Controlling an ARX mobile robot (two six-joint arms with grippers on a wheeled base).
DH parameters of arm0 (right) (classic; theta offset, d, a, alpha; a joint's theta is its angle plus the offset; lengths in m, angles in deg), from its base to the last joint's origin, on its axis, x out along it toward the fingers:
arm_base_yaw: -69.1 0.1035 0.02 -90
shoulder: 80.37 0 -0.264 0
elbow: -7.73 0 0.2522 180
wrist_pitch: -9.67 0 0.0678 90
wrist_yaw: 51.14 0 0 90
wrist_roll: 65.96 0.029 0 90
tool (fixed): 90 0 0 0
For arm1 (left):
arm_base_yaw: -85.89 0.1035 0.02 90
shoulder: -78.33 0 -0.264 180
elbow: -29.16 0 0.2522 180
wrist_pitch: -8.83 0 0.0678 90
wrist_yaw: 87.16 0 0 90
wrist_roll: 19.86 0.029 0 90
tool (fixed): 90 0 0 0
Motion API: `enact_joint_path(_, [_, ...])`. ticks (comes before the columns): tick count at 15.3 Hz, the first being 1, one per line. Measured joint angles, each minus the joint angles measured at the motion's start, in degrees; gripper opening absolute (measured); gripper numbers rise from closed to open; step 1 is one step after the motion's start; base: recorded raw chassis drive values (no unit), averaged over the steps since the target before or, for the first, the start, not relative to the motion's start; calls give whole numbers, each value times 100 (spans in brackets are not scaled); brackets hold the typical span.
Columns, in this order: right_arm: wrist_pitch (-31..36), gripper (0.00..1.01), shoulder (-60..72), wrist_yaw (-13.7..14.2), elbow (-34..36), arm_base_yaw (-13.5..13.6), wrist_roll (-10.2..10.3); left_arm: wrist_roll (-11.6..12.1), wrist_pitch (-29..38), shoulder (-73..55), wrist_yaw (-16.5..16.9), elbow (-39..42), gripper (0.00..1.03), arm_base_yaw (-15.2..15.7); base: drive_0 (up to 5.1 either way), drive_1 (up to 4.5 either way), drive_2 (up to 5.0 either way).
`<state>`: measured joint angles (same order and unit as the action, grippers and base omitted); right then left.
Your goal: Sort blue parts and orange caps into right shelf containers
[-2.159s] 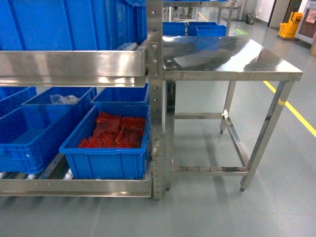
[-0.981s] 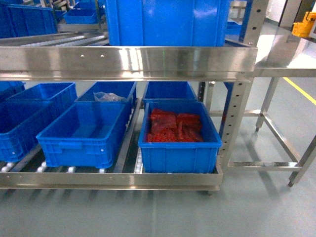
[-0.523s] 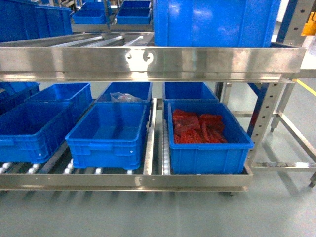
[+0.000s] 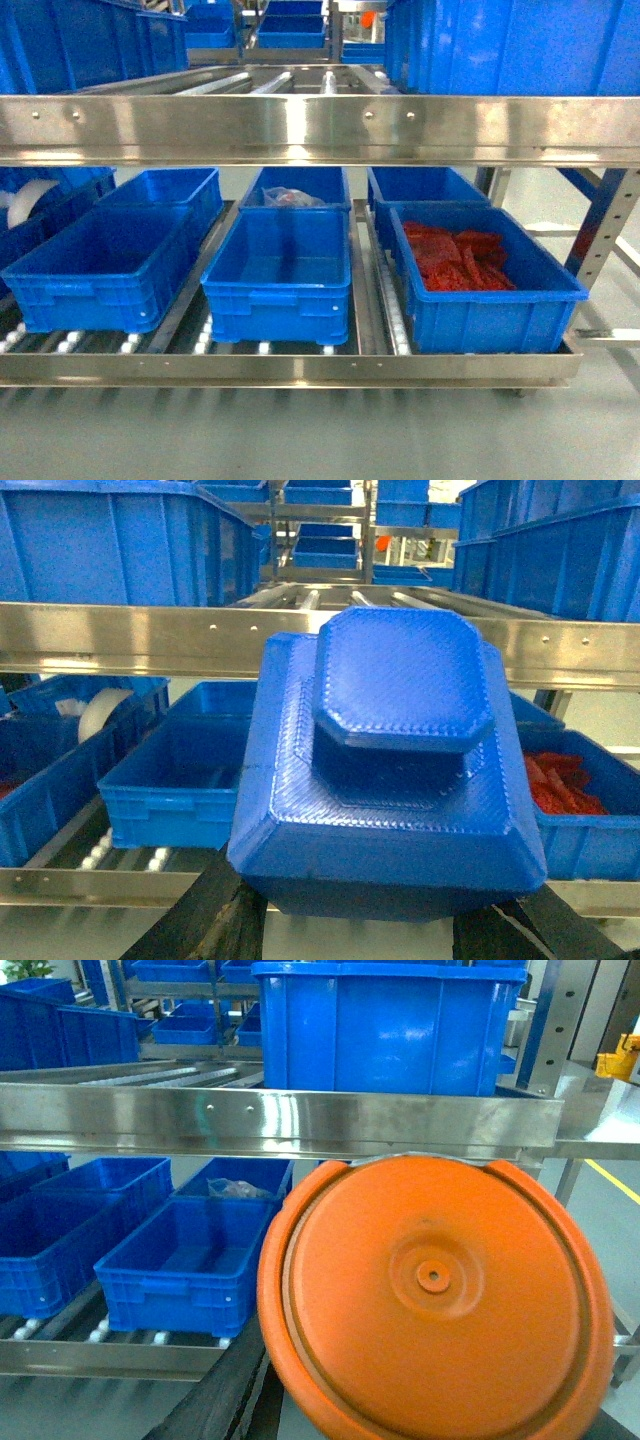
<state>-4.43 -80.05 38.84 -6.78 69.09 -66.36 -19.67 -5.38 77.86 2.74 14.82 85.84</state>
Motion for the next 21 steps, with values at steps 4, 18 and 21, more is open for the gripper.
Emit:
enact_joint_path(4, [2, 43, 0, 0, 0, 0, 0, 0, 2, 0, 7, 0, 42, 0, -503, 242, 242])
enact_joint_path(18, [15, 43, 0, 0, 0, 0, 0, 2, 7, 0, 9, 0, 42, 0, -491, 254, 254])
enact_joint_path(21, [-4, 43, 0, 0, 0, 0, 0, 2, 7, 0, 15, 0, 42, 0, -493, 252, 252])
